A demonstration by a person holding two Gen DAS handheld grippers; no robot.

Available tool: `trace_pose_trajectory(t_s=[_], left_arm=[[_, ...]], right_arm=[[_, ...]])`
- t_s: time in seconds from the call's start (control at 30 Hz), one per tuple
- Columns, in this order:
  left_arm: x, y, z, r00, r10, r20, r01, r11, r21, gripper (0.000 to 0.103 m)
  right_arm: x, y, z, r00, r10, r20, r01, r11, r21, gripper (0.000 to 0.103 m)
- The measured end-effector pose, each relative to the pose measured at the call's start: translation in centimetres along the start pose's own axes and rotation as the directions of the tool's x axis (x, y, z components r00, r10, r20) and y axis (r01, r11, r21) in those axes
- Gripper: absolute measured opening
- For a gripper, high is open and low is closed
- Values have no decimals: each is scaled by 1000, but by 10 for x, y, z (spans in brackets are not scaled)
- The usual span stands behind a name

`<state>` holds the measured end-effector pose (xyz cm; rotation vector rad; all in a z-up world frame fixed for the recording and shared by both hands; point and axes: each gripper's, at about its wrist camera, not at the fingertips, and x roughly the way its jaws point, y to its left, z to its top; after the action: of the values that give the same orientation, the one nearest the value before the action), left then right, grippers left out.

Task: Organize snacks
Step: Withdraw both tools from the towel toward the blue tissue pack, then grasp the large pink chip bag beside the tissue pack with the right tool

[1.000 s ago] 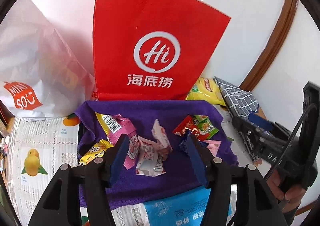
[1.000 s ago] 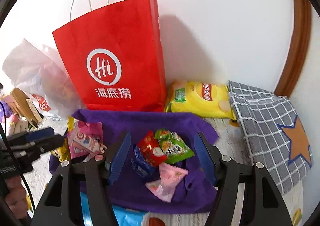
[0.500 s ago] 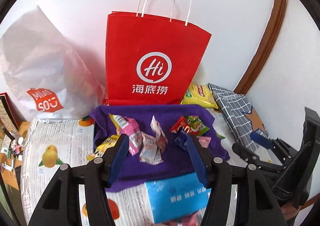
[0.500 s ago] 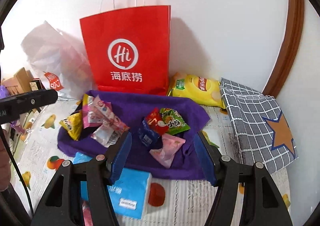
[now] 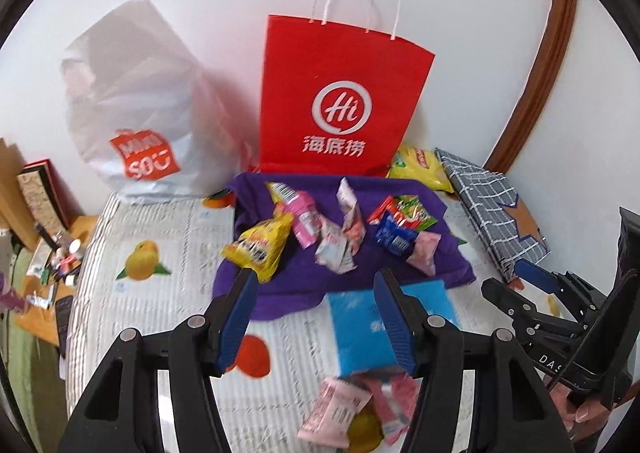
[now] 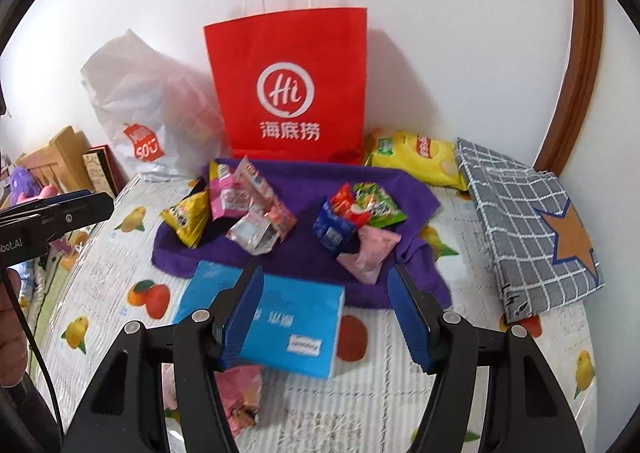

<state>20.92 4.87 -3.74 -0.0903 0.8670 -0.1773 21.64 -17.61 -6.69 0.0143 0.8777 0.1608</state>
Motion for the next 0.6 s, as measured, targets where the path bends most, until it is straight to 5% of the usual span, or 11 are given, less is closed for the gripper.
trace_pose_trajectory(t_s=[0.6], left_arm=[[-9, 50, -56, 995, 79, -59, -83, 993, -79, 58]], right_arm=[[43, 57, -72, 972, 142, -190, -153, 987, -45, 65]])
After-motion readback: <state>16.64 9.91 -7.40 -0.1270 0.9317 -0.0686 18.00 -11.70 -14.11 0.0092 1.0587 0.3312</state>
